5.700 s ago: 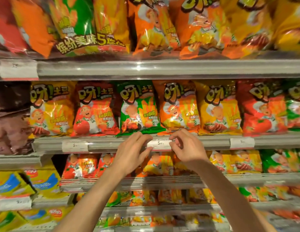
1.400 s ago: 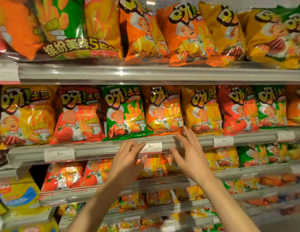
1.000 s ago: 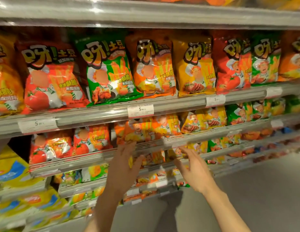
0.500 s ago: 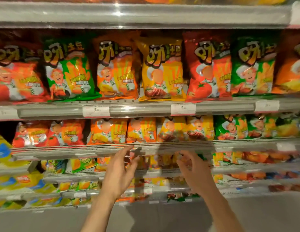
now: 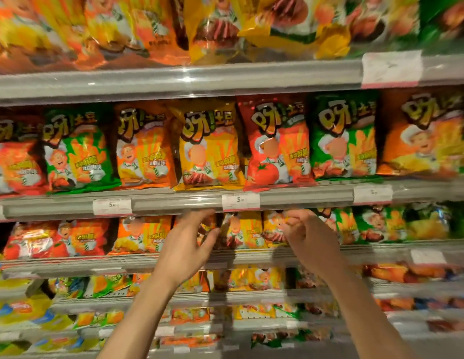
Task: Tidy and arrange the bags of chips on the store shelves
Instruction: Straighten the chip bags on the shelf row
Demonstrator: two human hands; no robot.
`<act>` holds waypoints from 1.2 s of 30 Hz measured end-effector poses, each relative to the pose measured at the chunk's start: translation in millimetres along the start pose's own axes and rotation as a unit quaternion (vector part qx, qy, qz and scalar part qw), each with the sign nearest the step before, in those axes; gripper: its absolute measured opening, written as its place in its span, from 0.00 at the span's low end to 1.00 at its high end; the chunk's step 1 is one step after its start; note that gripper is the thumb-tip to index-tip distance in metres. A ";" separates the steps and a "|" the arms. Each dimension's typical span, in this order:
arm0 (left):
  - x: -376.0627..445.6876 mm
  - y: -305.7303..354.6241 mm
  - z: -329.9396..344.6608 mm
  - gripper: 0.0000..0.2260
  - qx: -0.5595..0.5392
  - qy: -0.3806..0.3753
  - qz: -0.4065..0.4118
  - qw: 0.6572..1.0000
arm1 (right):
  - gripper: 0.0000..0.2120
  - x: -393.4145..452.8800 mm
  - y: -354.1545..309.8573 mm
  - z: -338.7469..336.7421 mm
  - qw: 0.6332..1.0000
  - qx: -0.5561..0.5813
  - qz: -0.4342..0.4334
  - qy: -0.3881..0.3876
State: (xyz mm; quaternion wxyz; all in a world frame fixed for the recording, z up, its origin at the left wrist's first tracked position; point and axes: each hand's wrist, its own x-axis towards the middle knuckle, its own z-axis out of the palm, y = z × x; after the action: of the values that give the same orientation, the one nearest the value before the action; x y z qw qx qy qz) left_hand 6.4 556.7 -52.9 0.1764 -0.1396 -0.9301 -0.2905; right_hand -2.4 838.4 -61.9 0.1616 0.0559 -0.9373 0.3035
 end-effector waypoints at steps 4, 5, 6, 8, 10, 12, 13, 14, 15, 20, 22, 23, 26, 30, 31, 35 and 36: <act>37.2 4.7 -5.1 0.14 0.048 0.023 0.059 0.997 | 0.08 29.3 -30.9 3.1 0.989 -0.018 -0.127 0.072; 44.7 3.3 -2.7 0.14 0.059 0.024 0.070 0.996 | 0.07 37.8 -38.0 4.7 0.989 -0.022 -0.134 0.054; 51.2 1.5 -0.2 0.13 0.069 0.022 0.083 0.994 | 0.07 46.0 -44.3 6.9 0.991 -0.026 -0.130 0.028; 60.8 -3.6 4.8 0.12 0.080 0.022 0.099 0.992 | 0.09 55.4 -53.3 12.8 0.991 -0.037 -0.125 0.001; 65.8 -8.4 7.7 0.12 0.076 0.030 0.109 0.991 | 0.08 58.6 -55.2 17.8 0.991 -0.028 -0.132 0.022; 66.1 -13.4 9.9 0.12 0.063 0.042 0.127 0.989 | 0.06 58.2 -51.3 21.3 0.989 -0.004 -0.140 0.048; 65.3 -15.8 11.2 0.12 0.052 0.051 0.138 0.988 | 0.06 57.9 -48.9 22.8 0.989 0.000 -0.140 0.052; 64.5 -17.7 12.7 0.13 0.040 0.061 0.146 0.987 | 0.06 58.2 -47.4 24.2 0.989 0.002 -0.139 0.056; 64.0 -18.9 14.0 0.13 0.031 0.070 0.149 0.986 | 0.06 58.6 -47.1 25.1 0.988 0.003 -0.140 0.062; 64.8 -19.5 15.5 0.14 -0.004 0.087 0.141 0.986 | 0.07 59.4 -50.8 21.6 0.994 0.012 -0.106 0.029; 64.4 -20.5 14.8 0.14 -0.020 0.083 0.135 0.987 | 0.06 60.5 -52.4 15.3 0.996 0.043 -0.080 0.019; 64.7 -20.8 14.4 0.14 -0.027 0.083 0.130 0.988 | 0.05 61.2 -54.9 10.6 0.994 0.079 -0.068 0.026; 65.3 -19.9 13.7 0.14 -0.029 0.084 0.115 0.989 | 0.05 68.9 -73.3 -7.9 0.981 0.172 -0.052 0.070; 64.4 -19.2 12.3 0.14 -0.032 0.078 0.112 0.990 | 0.13 97.6 -110.6 -28.8 0.986 0.144 -0.069 0.039; 64.5 -19.0 11.9 0.14 -0.031 0.077 0.111 0.990 | 0.17 106.9 -118.7 -30.2 0.988 0.137 -0.069 0.017; 64.6 -18.3 10.6 0.14 -0.029 0.066 0.104 0.992 | 0.33 143.1 -141.3 -25.9 0.991 0.052 -0.101 -0.067; 64.6 -18.3 10.1 0.14 -0.029 0.063 0.104 0.992 | 0.36 151.1 -145.0 -25.0 0.989 0.045 -0.109 -0.083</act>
State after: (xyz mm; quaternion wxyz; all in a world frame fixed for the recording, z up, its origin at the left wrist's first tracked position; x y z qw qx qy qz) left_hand -60.8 558.4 -43.2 0.2602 -0.2222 -0.8884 -0.3060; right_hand -108.5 734.7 88.0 0.1122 0.1903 -0.9211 0.3205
